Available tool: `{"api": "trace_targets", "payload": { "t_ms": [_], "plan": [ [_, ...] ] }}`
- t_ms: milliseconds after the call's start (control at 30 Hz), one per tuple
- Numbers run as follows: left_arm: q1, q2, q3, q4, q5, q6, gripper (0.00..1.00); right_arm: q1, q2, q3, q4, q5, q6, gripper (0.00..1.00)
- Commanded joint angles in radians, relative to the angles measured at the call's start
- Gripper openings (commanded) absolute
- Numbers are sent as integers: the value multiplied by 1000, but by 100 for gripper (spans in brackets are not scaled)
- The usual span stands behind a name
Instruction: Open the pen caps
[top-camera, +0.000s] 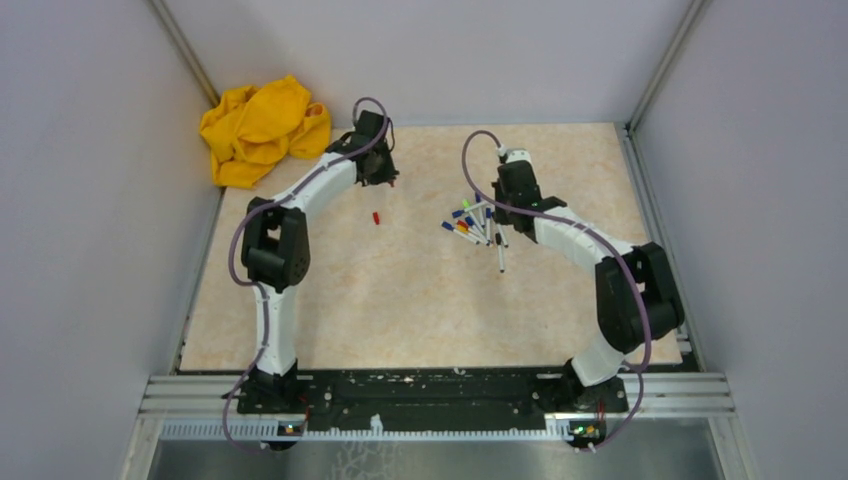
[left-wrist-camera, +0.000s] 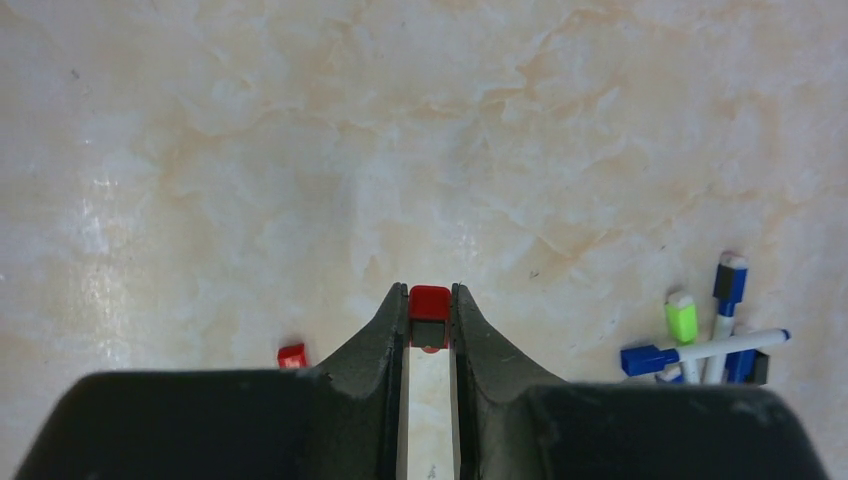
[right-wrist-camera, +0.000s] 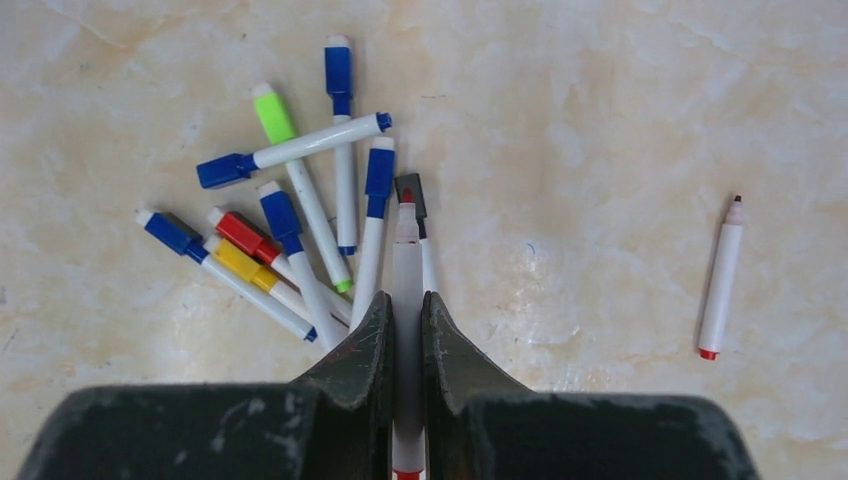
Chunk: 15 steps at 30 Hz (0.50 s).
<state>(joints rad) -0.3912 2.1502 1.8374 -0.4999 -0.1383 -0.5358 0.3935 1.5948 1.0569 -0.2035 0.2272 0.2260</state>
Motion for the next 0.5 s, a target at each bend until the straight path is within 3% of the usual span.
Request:
{"api": "trace_targets", "payload": {
  "t_ms": [0,167,467],
  "plan": [
    [-8,-52,-57,-72,-75,22,0,-14,0,44,-4,53,-23,0],
    [-14,-77,-157,-35,-64,16,0,-29,44,23,3,88,-24,0],
    [-26,-48,-189,-23,-55,3,0,-76,75,-43,41,125,-8,0]
  ]
}}
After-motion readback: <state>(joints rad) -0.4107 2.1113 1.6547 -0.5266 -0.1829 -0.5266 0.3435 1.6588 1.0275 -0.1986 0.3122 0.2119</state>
